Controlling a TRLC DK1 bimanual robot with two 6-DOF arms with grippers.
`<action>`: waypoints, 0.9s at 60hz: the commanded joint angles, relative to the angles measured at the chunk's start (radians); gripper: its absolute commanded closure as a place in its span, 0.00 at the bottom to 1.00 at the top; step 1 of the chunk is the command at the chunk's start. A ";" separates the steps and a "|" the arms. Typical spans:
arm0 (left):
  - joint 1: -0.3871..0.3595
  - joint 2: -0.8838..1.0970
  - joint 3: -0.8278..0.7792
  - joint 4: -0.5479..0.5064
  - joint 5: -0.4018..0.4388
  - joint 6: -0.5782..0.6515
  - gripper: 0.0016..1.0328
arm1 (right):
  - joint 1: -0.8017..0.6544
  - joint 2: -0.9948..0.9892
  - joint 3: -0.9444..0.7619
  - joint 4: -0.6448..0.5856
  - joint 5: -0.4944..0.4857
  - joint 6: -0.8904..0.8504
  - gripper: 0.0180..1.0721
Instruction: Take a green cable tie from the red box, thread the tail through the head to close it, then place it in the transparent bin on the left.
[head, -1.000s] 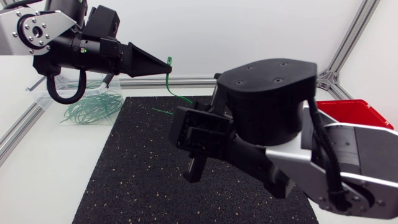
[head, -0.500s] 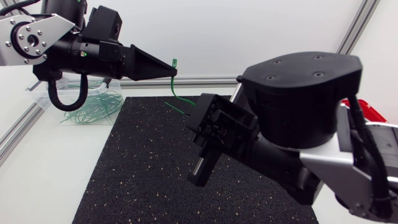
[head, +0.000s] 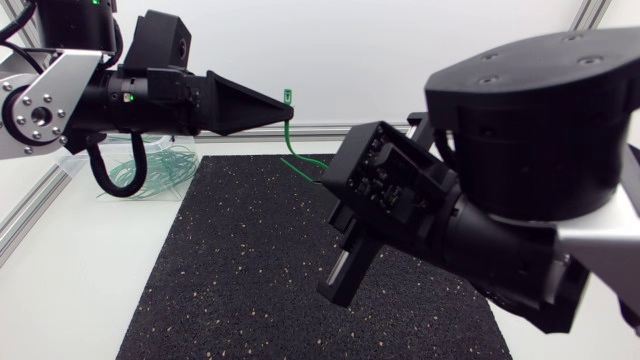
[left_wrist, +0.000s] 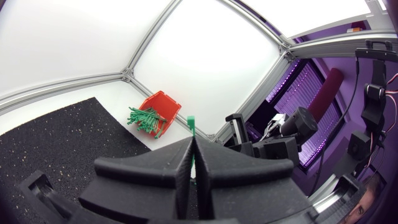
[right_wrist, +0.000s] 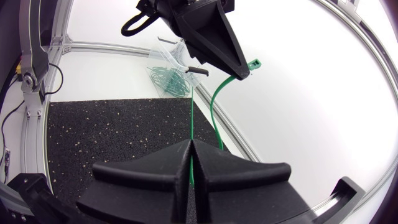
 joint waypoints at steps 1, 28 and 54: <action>-0.014 -0.033 -0.031 0.012 0.003 -0.048 0.97 | 0.012 -0.010 0.025 -0.032 0.004 0.047 0.95; -0.057 -0.104 -0.089 0.028 -0.025 -0.074 0.97 | -0.042 -0.030 0.071 -0.118 -0.151 0.165 0.95; -0.056 -0.125 -0.171 0.170 -0.029 -0.154 0.97 | -0.097 0.033 0.272 -0.450 -0.461 0.208 0.95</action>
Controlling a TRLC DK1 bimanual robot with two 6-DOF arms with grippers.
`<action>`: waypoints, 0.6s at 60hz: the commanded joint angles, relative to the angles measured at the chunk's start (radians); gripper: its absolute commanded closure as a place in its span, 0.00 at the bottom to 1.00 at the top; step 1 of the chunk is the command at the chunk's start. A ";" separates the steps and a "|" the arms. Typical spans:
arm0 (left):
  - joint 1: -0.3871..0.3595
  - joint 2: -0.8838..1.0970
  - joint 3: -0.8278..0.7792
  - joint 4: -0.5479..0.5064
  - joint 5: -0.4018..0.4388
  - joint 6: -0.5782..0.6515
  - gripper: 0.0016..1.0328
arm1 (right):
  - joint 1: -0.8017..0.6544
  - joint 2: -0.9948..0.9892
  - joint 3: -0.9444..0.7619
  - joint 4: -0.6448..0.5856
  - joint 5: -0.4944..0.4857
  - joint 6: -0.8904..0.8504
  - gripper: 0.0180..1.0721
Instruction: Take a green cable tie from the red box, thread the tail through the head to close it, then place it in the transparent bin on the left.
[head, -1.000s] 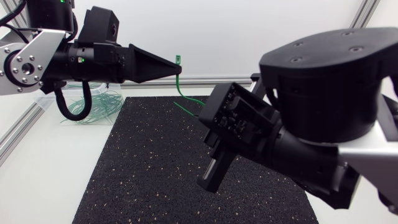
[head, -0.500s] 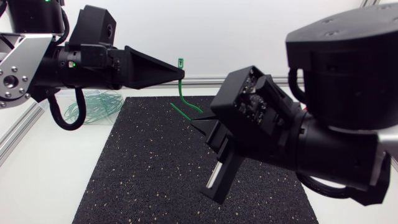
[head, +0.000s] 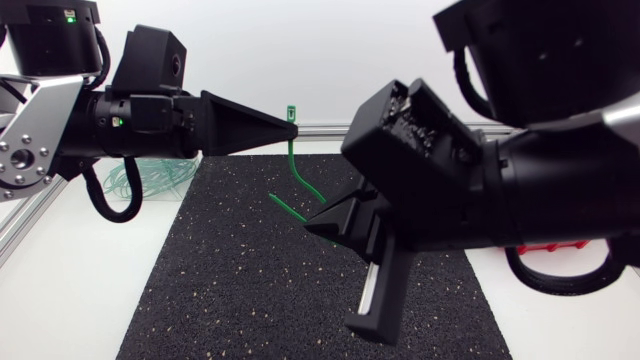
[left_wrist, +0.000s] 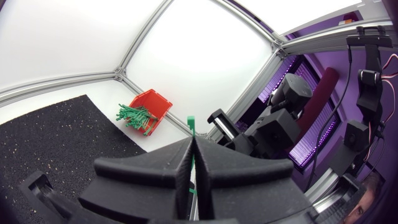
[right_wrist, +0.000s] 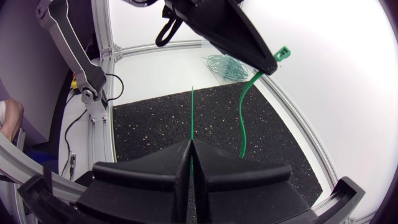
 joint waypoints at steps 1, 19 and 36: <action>-0.005 -0.022 -0.044 0.057 -0.002 -0.069 0.97 | -0.023 0.013 0.062 -0.028 -0.028 0.020 0.95; 0.003 -0.023 -0.069 0.140 -0.002 -0.138 0.97 | -0.030 0.014 0.143 -0.037 0.047 0.057 0.95; 0.001 -0.017 -0.070 0.141 -0.002 -0.138 0.97 | -0.084 0.096 0.247 -0.195 -0.039 0.093 0.95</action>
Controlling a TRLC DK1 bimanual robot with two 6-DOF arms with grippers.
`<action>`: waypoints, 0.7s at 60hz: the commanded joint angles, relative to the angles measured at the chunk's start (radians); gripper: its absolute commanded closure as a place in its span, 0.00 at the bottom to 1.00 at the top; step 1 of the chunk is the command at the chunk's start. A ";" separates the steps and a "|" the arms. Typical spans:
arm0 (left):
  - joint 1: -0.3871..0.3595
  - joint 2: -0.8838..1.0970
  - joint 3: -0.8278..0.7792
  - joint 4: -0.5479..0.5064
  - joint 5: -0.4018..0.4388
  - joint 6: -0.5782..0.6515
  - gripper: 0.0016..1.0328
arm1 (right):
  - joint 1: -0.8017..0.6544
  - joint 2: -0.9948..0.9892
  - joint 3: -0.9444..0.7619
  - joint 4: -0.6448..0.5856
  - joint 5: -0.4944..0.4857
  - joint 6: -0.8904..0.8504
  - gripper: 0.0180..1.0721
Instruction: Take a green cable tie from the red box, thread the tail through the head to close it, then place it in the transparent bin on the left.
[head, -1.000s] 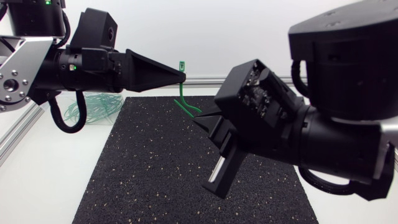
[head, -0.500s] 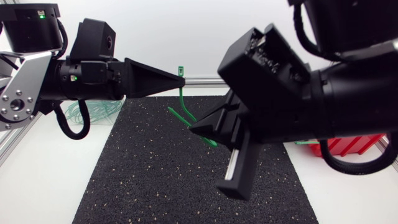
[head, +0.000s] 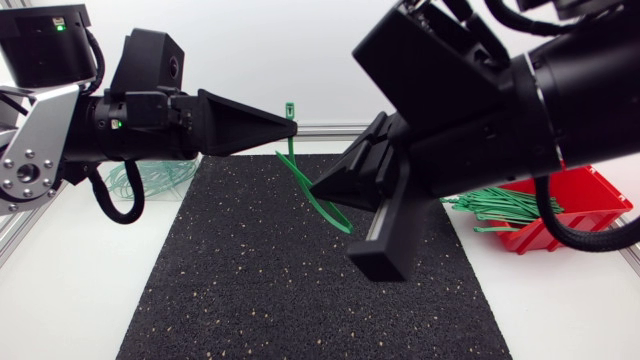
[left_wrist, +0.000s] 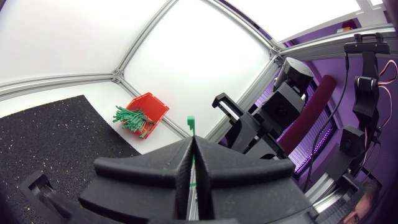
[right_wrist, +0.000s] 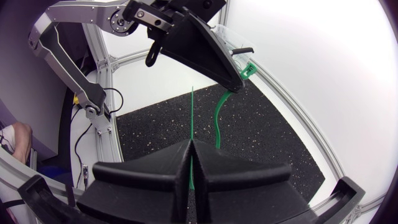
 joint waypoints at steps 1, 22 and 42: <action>0.001 -0.008 -0.028 0.017 -0.002 -0.022 0.97 | -0.023 0.024 0.041 -0.013 0.003 0.016 0.95; 0.001 0.000 -0.023 0.017 -0.003 -0.024 0.97 | -0.124 0.045 0.091 -0.132 -0.160 0.095 0.95; 0.003 0.000 -0.023 0.017 -0.003 -0.024 0.97 | -0.255 0.096 0.188 -0.232 -0.333 0.177 0.95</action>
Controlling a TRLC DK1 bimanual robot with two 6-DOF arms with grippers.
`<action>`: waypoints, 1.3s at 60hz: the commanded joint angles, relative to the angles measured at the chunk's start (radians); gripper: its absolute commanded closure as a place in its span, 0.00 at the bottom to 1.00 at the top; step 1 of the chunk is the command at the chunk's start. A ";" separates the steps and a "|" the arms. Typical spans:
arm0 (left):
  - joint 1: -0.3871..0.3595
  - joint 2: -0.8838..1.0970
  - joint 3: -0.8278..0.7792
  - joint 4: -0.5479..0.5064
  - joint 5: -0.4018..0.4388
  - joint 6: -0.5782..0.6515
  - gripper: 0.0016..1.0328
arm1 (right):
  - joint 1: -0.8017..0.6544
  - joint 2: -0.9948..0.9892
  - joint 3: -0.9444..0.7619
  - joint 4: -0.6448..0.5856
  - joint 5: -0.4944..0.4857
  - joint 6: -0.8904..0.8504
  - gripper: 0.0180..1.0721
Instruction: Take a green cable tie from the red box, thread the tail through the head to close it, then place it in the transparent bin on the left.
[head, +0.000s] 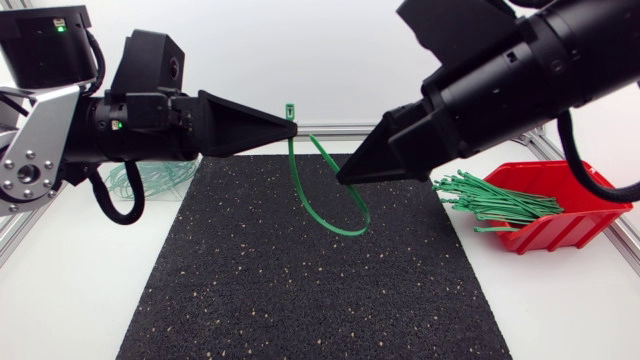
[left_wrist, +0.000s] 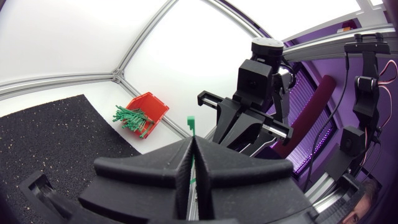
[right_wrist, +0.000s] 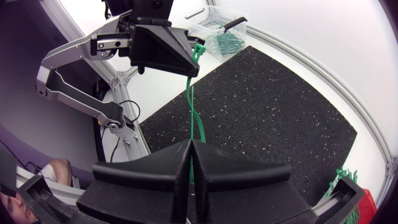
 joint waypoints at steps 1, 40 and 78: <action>0.003 0.000 -0.021 0.016 -0.003 -0.024 0.97 | -0.018 0.019 0.069 -0.049 -0.019 0.048 0.95; -0.043 -0.066 -0.054 0.056 -0.046 -0.022 0.97 | 0.103 0.062 0.186 -0.139 -0.032 0.310 0.95; -0.039 -0.085 -0.054 0.062 -0.057 -0.022 0.97 | 0.105 0.036 0.195 -0.092 -0.024 0.480 0.95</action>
